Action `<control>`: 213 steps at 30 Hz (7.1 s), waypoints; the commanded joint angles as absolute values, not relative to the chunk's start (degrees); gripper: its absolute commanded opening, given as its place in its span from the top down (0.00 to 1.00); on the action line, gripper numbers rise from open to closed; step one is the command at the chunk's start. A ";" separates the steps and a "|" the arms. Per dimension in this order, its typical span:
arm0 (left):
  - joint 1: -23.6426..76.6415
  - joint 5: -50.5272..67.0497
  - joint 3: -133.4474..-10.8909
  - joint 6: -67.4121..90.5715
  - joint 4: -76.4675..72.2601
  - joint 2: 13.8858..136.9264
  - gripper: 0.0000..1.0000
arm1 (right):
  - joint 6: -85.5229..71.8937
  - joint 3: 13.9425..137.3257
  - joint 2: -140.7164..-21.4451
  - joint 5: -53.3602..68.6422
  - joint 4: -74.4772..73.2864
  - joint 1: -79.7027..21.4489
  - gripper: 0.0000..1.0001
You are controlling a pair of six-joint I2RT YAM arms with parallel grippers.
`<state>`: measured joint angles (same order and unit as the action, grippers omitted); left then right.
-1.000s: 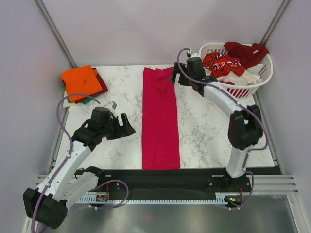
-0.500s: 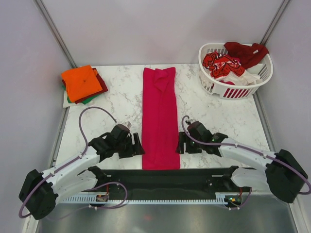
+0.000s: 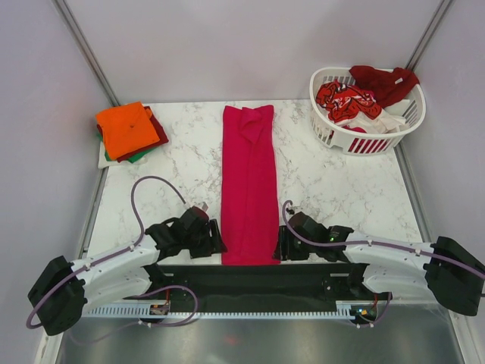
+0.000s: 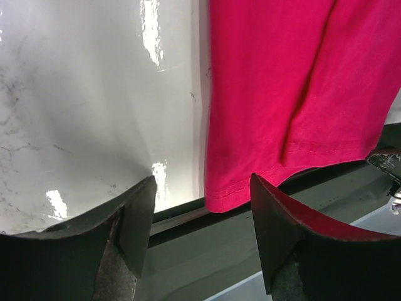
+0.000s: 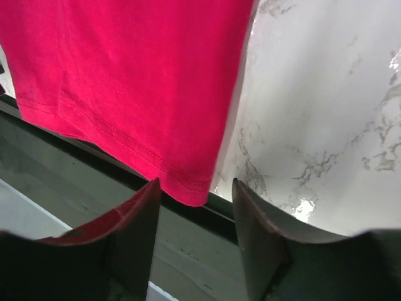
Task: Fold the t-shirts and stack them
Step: Fold the tshirt
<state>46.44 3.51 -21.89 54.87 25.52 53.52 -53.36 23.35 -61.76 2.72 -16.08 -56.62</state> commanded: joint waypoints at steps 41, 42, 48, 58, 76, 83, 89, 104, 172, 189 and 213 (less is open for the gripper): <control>59.85 0.97 -21.88 67.67 22.58 56.43 0.98 | -59.41 18.02 -52.13 -3.25 -22.30 -57.92 1.00; 60.64 0.36 -22.41 68.46 23.37 55.73 0.98 | -59.68 18.19 -49.33 -3.69 -23.46 -57.92 1.00; 62.93 -2.90 -30.13 69.70 31.72 54.23 0.98 | -58.45 25.56 -44.64 -6.06 -32.42 -57.92 1.00; 62.58 -11.50 -51.30 65.13 45.69 59.06 0.98 | -52.04 44.72 -50.09 -16.16 -42.89 -57.92 1.00; 41.93 -8.44 -74.07 44.83 48.96 79.09 0.98 | -31.82 70.29 -76.10 -17.06 -39.99 -40.61 1.00; 37.36 -6.86 -80.76 40.44 48.87 87.27 0.98 | -28.83 76.63 -87.43 -13.98 -37.79 -36.75 1.00; 32.18 -6.07 -85.34 36.92 48.78 94.47 0.98 | -27.42 82.70 -96.04 -12.05 -36.39 -33.49 1.00; 25.14 -2.82 -102.56 30.41 47.81 118.90 0.98 | -27.51 97.72 -117.77 -12.65 -37.35 -28.57 1.00; 29.27 9.23 -52.56 40.17 18.28 94.66 0.26 | -29.18 47.99 -101.60 21.89 -11.16 -21.62 0.60; 29.18 6.42 -52.47 38.15 18.46 90.26 0.26 | -28.65 50.10 -103.09 19.16 -10.64 -19.08 0.53; 29.18 0.88 -56.16 35.68 17.32 95.89 0.37 | -27.86 48.43 -104.94 21.62 -7.56 -17.14 0.82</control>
